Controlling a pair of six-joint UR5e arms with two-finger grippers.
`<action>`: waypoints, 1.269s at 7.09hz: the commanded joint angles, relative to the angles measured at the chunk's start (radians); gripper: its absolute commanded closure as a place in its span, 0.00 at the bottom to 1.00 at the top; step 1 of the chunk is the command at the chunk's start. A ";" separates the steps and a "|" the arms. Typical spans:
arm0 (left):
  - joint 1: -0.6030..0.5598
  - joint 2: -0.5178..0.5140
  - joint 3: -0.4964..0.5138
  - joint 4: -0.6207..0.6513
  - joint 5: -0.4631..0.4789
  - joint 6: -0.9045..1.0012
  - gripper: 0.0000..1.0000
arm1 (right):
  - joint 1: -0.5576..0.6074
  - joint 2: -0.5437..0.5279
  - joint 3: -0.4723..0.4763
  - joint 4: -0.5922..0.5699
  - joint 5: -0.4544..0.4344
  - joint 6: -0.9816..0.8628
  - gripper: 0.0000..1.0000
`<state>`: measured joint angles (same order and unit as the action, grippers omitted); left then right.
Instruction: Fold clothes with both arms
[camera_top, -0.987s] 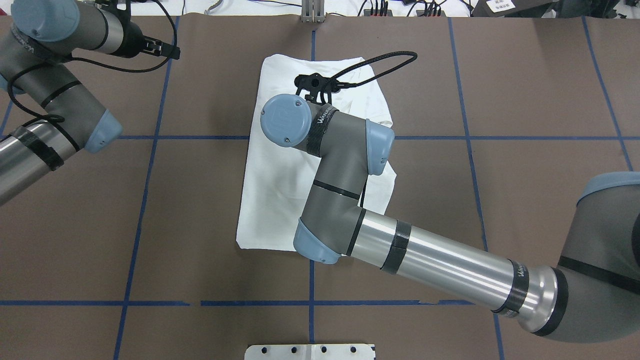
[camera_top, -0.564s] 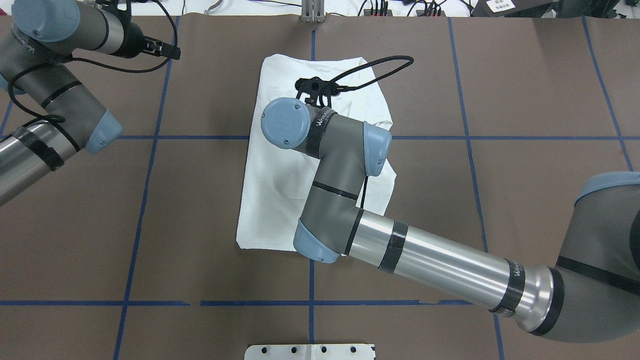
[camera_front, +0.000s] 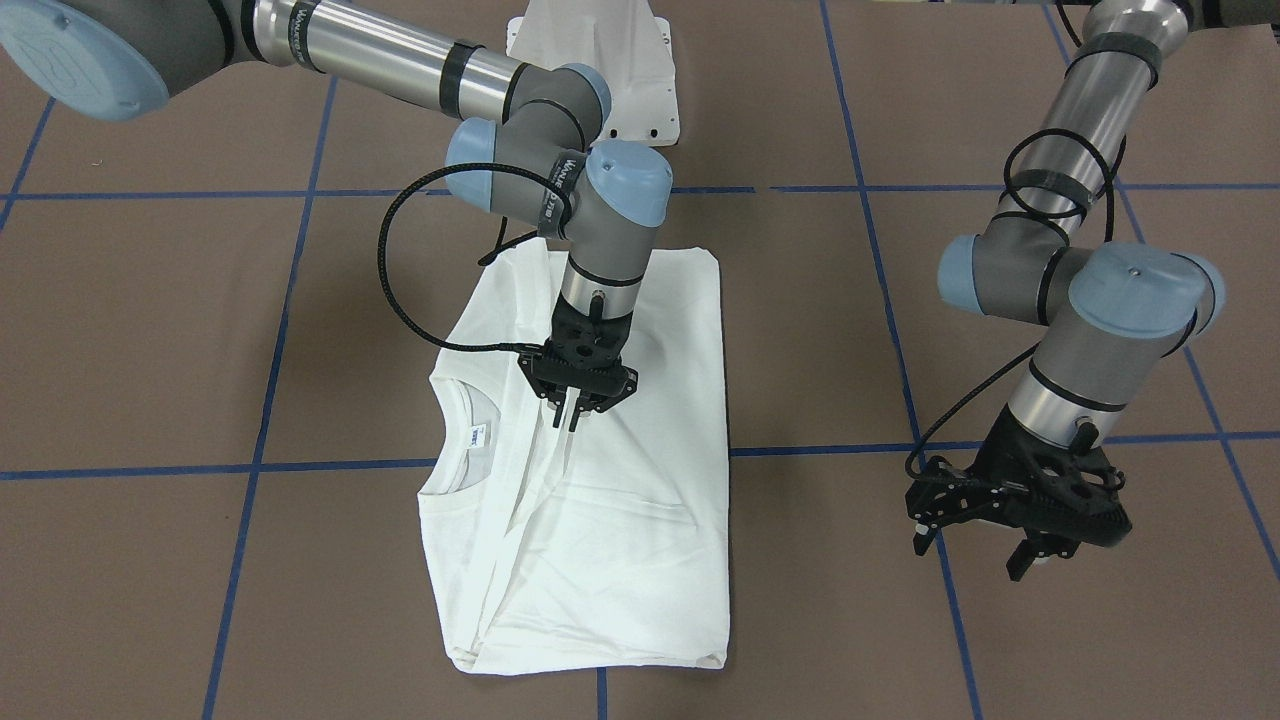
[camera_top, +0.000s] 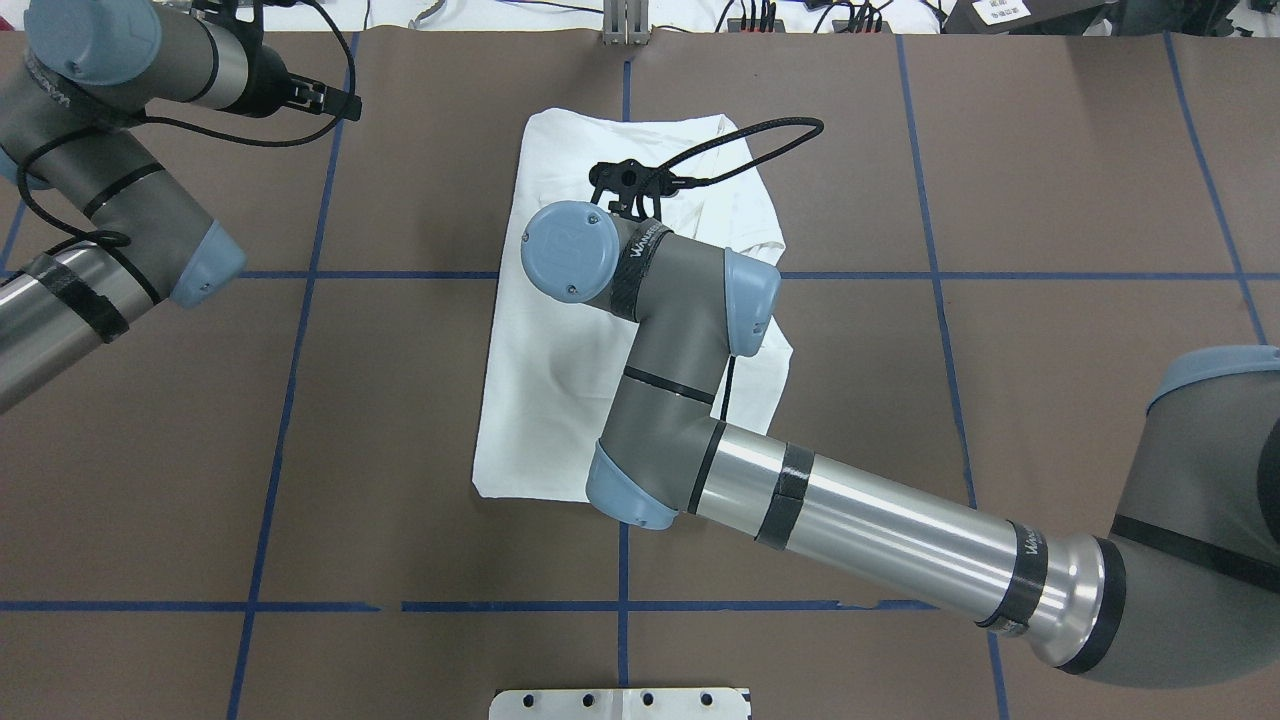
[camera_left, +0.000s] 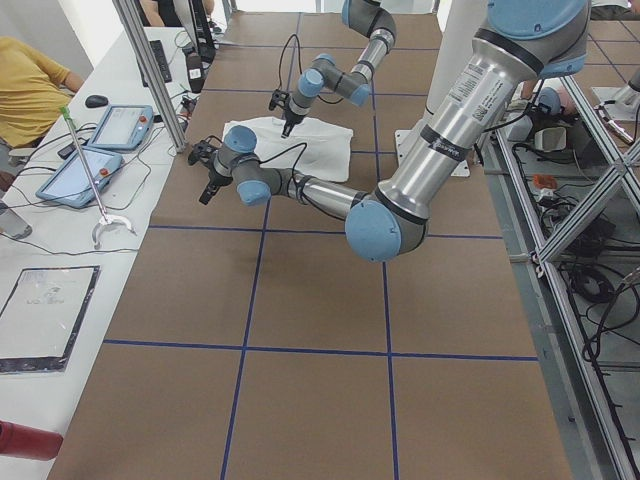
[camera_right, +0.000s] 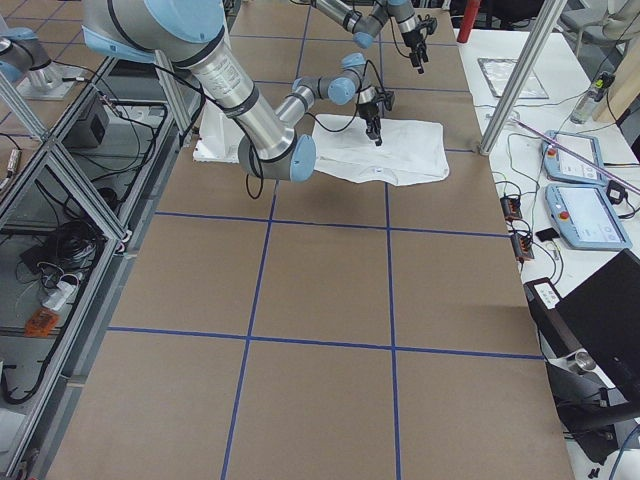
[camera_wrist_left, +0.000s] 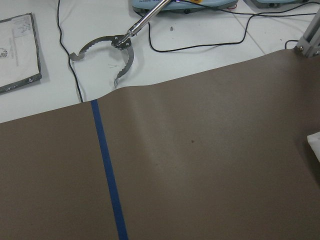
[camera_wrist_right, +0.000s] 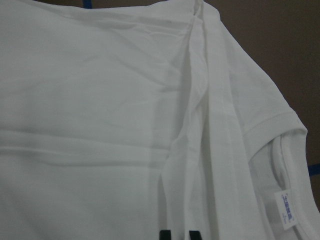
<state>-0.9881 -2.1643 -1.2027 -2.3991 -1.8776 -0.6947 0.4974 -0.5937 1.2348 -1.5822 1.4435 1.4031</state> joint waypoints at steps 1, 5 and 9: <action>0.000 0.001 0.000 0.000 0.000 0.000 0.00 | 0.006 -0.003 0.005 -0.001 -0.002 -0.004 1.00; 0.002 0.003 0.000 0.000 0.002 0.000 0.00 | 0.046 -0.084 0.023 -0.004 -0.034 -0.068 1.00; 0.002 0.006 0.000 0.000 0.002 0.000 0.00 | 0.044 -0.270 0.218 -0.007 -0.038 -0.067 1.00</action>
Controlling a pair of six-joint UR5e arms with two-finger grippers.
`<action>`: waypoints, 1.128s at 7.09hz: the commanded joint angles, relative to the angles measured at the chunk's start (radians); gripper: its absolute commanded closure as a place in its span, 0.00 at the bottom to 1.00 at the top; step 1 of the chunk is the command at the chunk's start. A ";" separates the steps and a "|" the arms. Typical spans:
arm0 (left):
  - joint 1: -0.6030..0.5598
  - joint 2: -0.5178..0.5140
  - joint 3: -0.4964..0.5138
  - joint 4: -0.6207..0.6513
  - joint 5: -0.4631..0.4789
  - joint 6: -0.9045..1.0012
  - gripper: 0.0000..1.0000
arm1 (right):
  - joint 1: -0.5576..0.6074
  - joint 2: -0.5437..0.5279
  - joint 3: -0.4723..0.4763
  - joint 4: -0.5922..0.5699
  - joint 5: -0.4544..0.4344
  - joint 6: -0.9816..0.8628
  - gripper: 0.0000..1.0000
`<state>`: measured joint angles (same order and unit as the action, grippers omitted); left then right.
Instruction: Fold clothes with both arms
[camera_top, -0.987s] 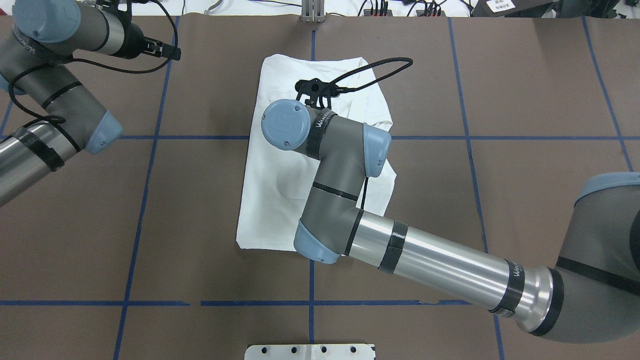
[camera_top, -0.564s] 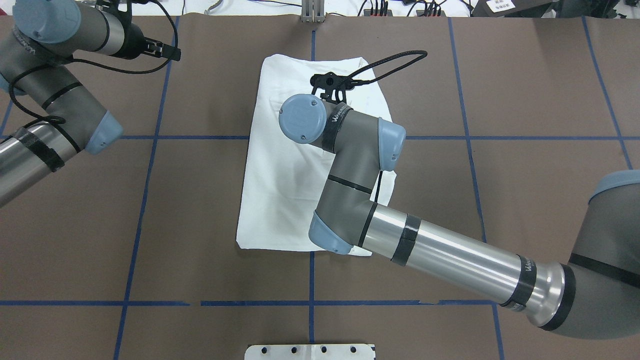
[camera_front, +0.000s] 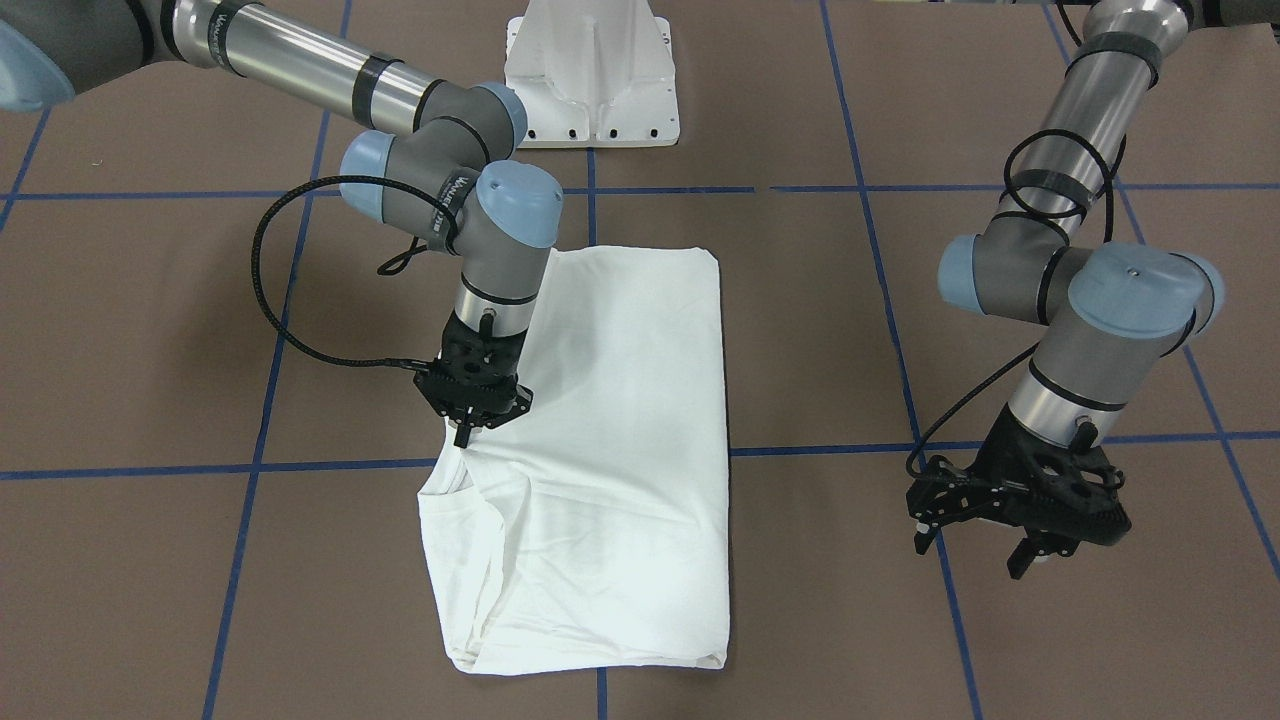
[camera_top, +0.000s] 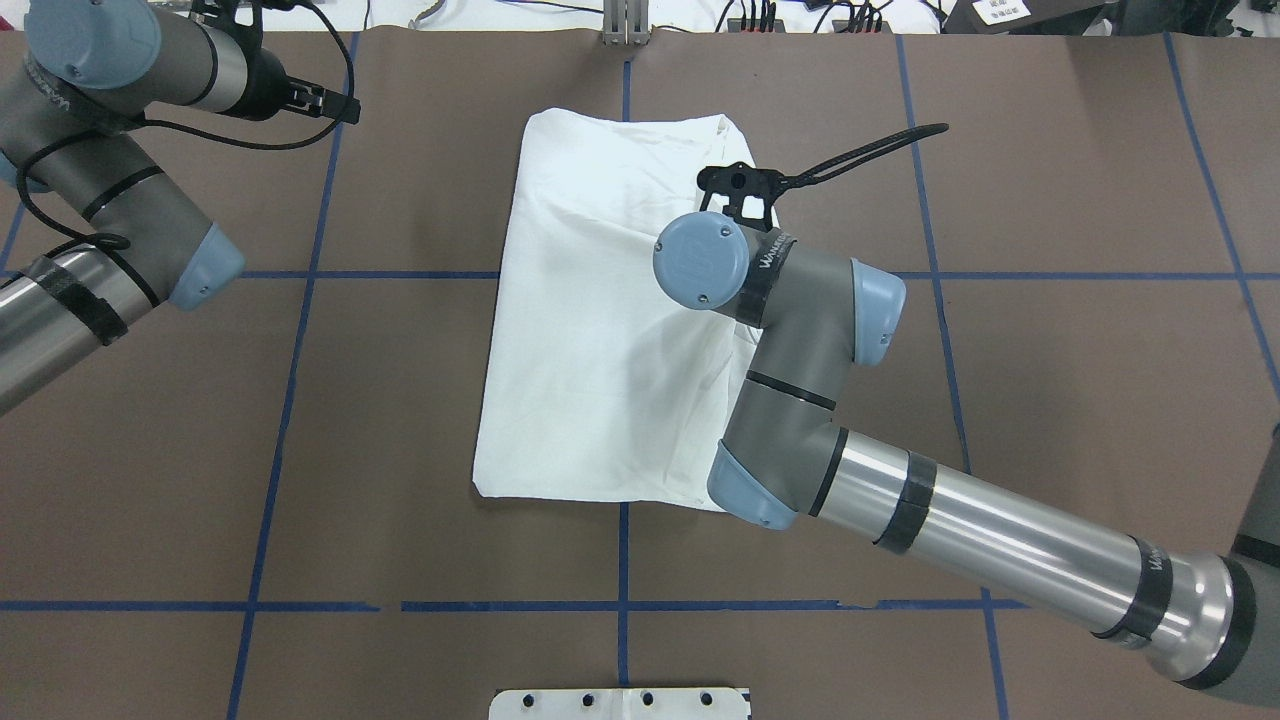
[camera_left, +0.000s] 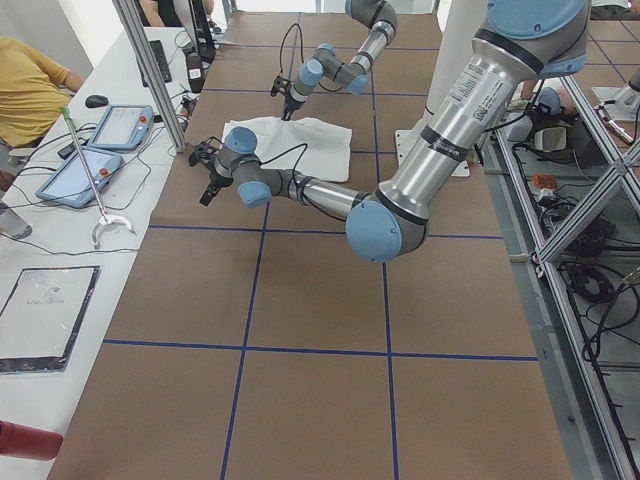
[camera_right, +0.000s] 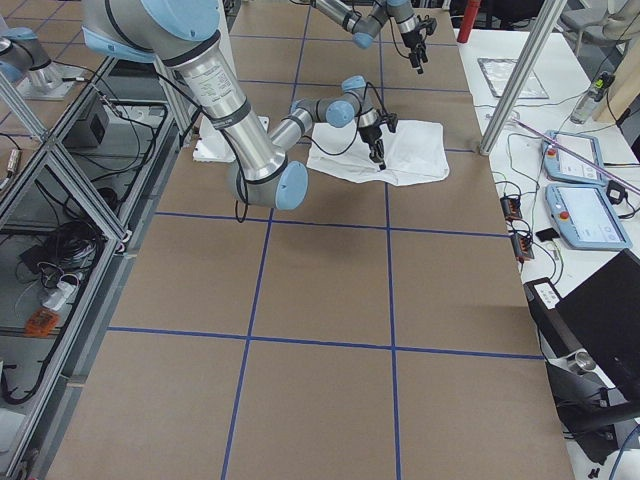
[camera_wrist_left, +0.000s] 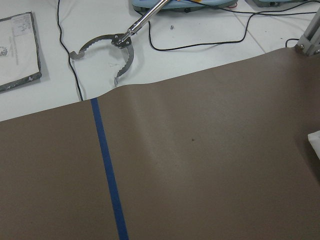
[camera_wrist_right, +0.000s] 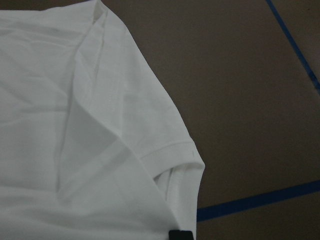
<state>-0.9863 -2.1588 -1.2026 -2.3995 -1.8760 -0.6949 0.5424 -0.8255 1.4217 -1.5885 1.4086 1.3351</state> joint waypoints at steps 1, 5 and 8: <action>0.000 0.001 0.000 -0.001 0.000 -0.002 0.00 | -0.002 -0.047 0.035 -0.001 -0.028 0.002 0.82; 0.000 0.002 0.000 -0.001 0.000 0.000 0.00 | -0.018 -0.014 0.156 -0.010 0.045 0.002 0.00; 0.002 0.002 -0.002 -0.001 -0.002 -0.002 0.00 | -0.113 0.061 0.171 -0.216 0.038 0.100 0.00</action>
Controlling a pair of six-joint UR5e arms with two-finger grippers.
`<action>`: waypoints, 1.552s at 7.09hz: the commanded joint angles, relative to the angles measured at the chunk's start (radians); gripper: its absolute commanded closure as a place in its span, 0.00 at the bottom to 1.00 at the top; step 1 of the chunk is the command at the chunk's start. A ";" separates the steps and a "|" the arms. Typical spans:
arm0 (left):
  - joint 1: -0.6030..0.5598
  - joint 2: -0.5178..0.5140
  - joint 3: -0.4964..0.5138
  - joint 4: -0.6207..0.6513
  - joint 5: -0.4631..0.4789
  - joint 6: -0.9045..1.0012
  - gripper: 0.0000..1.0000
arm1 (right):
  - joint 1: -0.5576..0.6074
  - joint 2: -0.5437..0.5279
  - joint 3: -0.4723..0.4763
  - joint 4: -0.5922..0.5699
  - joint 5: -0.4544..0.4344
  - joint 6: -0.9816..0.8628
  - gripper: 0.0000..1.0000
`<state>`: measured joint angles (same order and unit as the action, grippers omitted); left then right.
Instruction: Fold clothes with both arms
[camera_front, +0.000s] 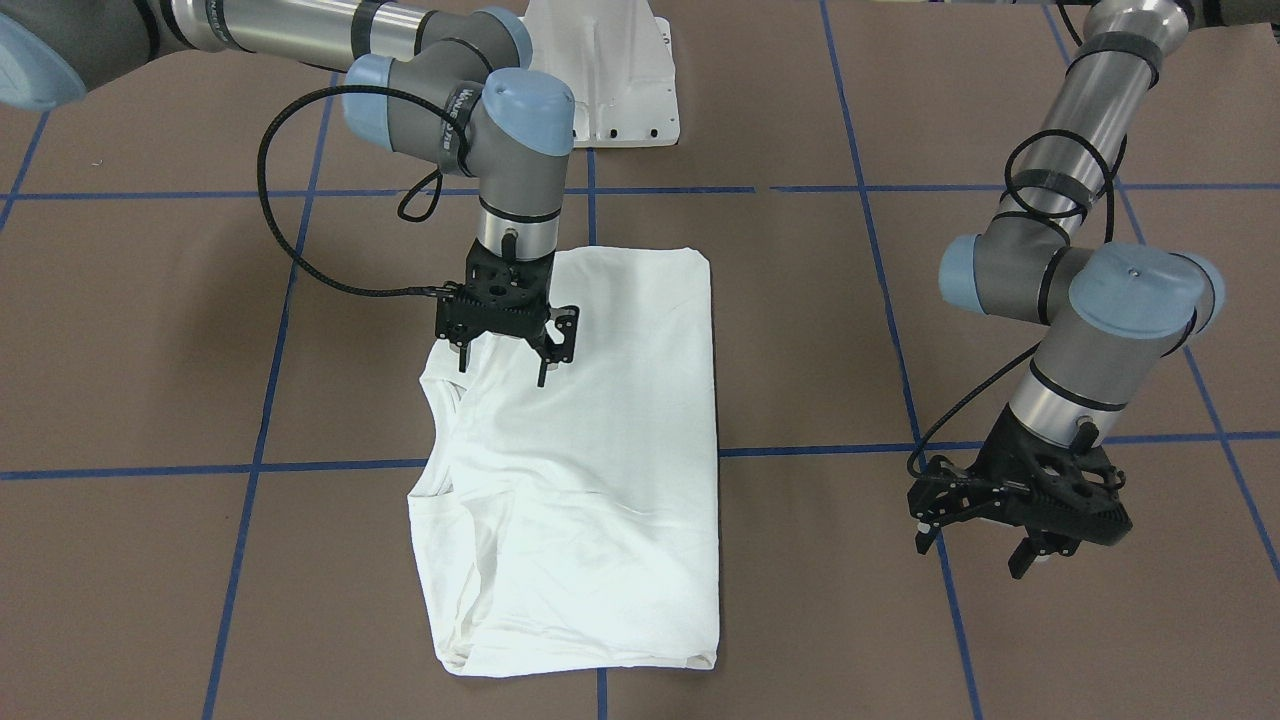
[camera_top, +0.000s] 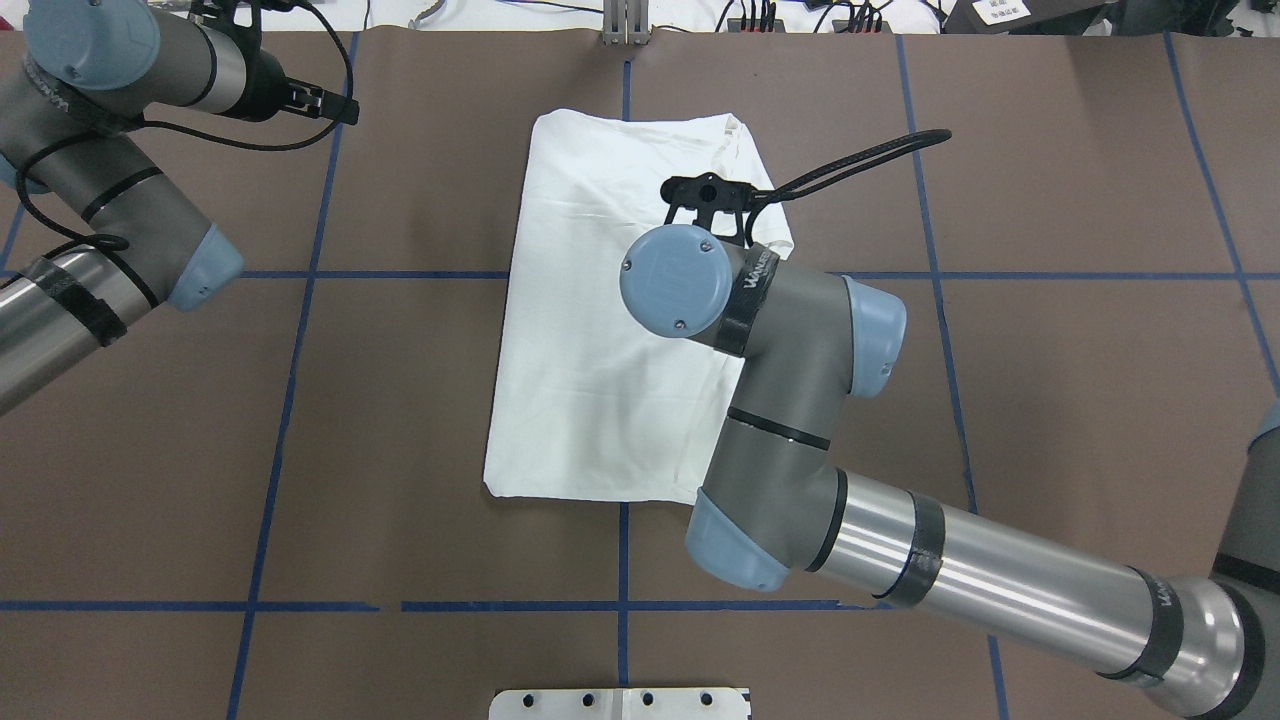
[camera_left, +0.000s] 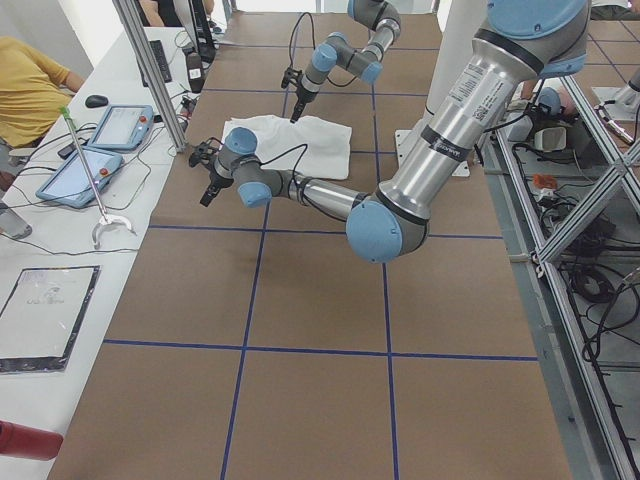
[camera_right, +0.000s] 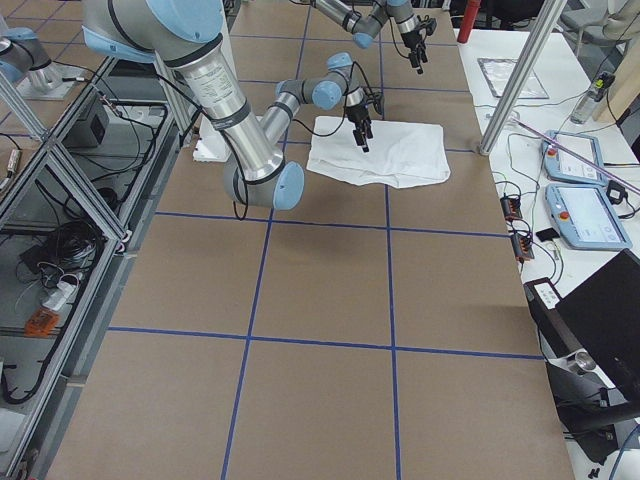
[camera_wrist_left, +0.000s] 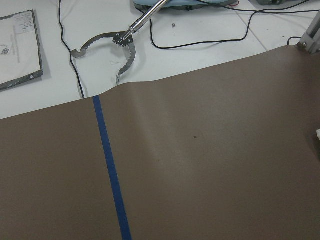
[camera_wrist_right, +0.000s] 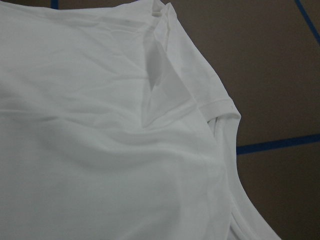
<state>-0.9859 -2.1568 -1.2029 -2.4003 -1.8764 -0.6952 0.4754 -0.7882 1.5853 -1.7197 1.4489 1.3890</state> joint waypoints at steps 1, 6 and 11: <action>0.001 0.000 -0.003 0.000 0.000 -0.038 0.00 | -0.081 0.030 0.010 -0.145 -0.002 0.068 0.00; 0.004 0.031 -0.014 -0.049 -0.001 -0.056 0.00 | -0.195 0.015 0.012 -0.337 -0.019 0.094 0.00; 0.004 0.031 -0.018 -0.050 -0.001 -0.055 0.00 | -0.187 -0.134 0.203 -0.549 -0.044 -0.073 0.00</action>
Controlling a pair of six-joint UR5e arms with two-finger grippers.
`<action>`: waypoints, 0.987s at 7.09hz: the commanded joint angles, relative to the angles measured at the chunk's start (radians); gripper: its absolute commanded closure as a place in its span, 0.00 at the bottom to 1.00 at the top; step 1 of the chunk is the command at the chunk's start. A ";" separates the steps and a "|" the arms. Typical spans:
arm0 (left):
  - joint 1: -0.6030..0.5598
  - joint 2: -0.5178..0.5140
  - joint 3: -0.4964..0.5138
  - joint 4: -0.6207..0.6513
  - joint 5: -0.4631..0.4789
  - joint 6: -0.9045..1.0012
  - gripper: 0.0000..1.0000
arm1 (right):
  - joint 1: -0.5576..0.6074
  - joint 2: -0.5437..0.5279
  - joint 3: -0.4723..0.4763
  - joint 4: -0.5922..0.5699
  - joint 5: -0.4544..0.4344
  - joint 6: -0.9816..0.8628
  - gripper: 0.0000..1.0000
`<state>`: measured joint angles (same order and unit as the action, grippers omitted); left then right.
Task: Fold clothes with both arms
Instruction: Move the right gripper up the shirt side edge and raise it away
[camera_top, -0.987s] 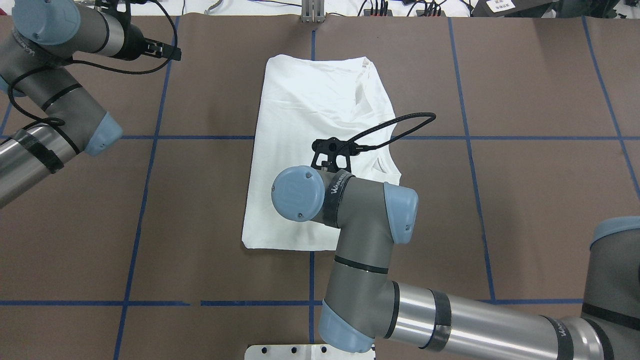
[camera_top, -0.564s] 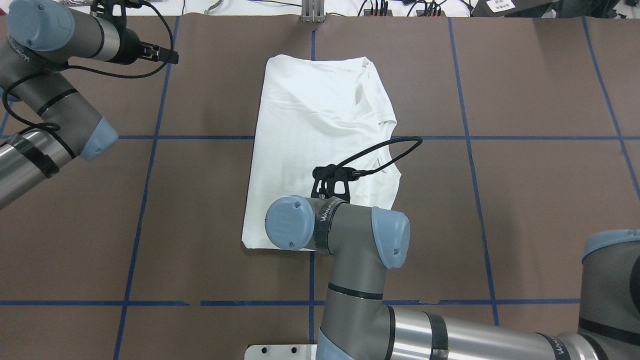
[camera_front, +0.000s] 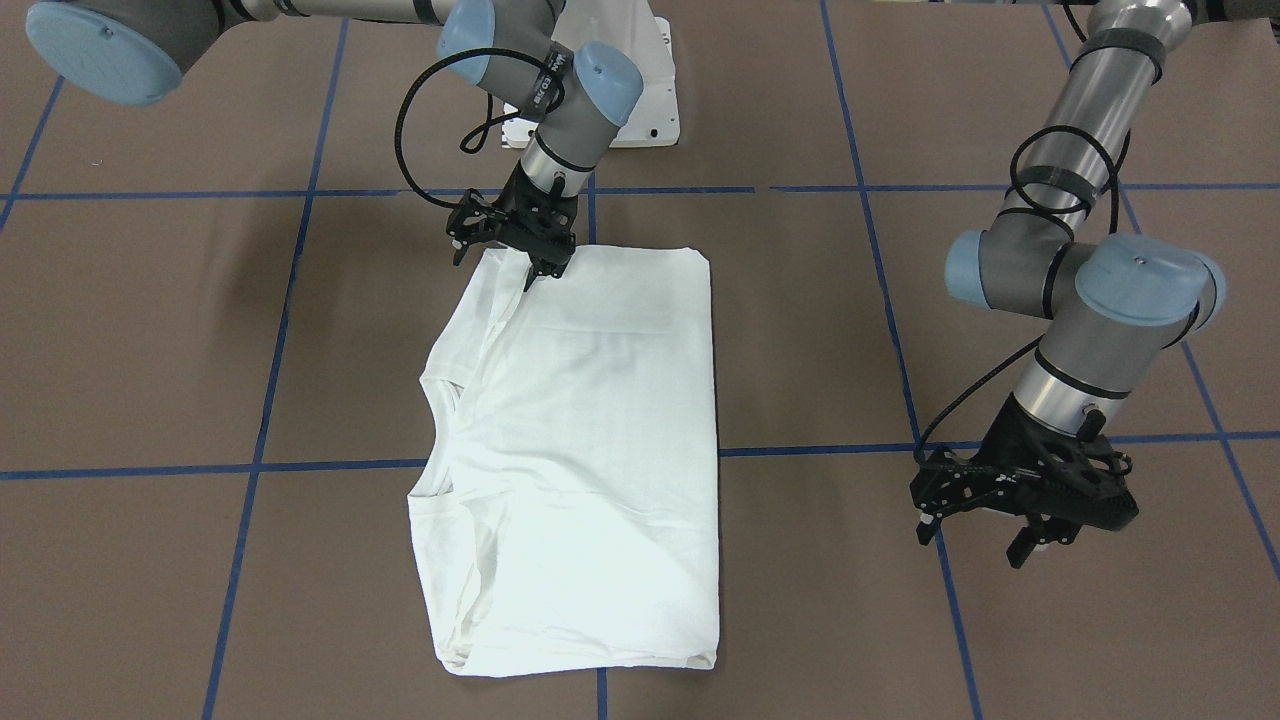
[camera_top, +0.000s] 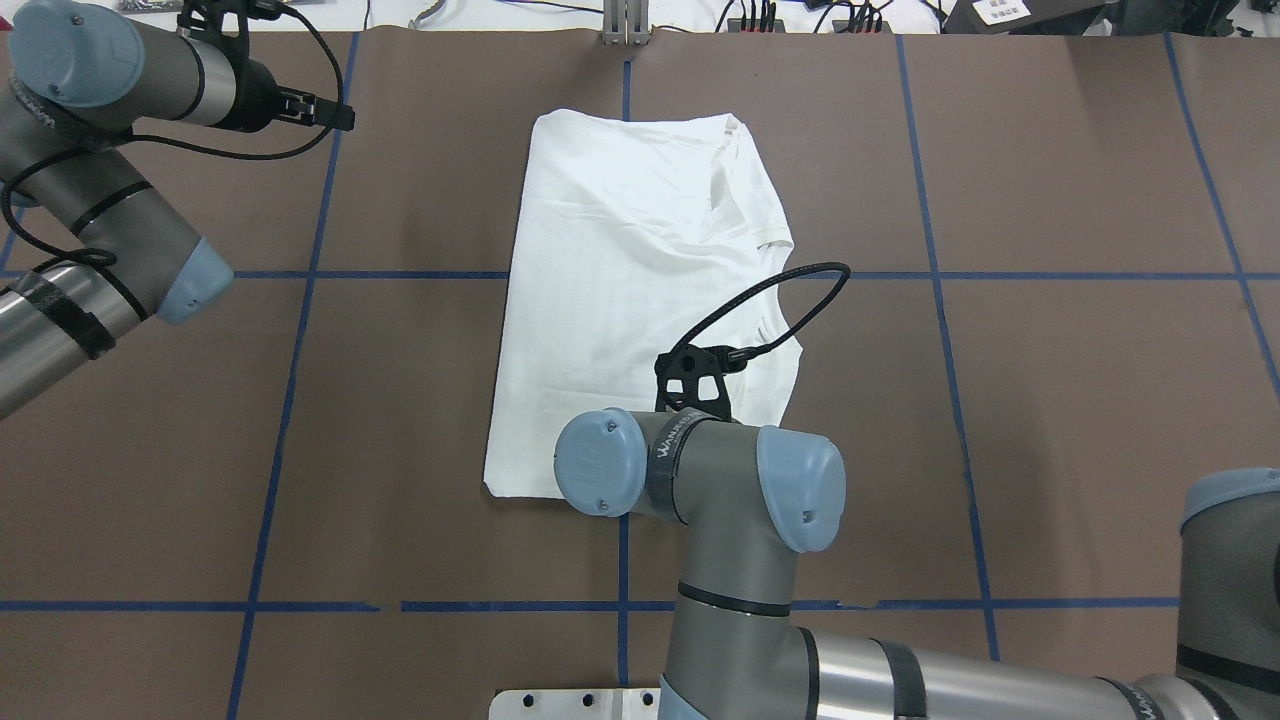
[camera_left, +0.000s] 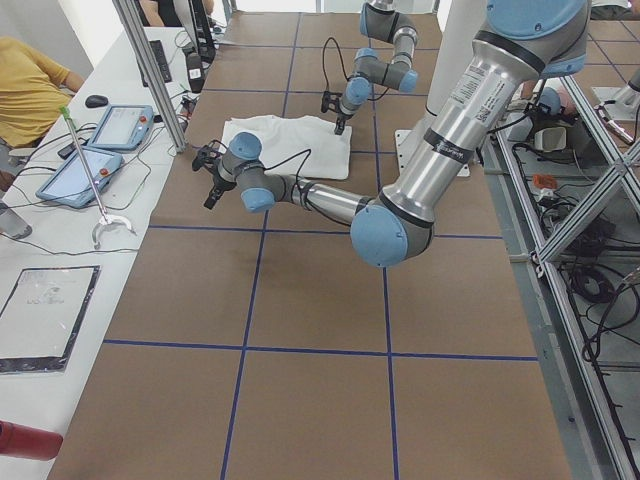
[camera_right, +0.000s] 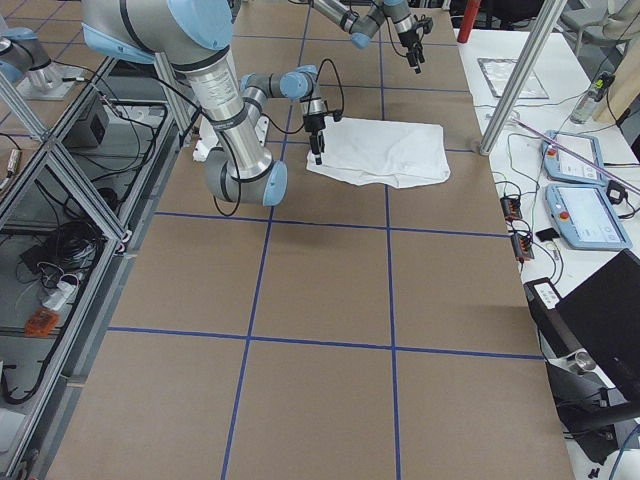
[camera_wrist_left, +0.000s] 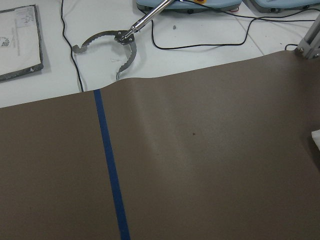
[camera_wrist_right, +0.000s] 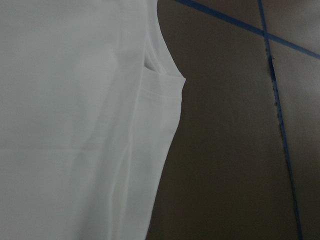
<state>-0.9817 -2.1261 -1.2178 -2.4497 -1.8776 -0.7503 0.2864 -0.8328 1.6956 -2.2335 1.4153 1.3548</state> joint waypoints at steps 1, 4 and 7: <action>0.000 0.000 -0.005 0.000 0.000 0.000 0.00 | -0.006 -0.148 0.119 -0.035 -0.031 -0.037 0.00; 0.000 0.000 -0.014 0.000 -0.003 -0.001 0.00 | 0.054 -0.135 0.261 0.007 -0.026 -0.102 0.00; 0.002 0.008 -0.032 0.000 -0.002 -0.011 0.00 | 0.242 -0.121 0.201 0.322 0.057 -0.210 0.00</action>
<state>-0.9814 -2.1242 -1.2386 -2.4498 -1.8796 -0.7581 0.4505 -0.9598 1.9376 -2.0619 1.4232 1.1735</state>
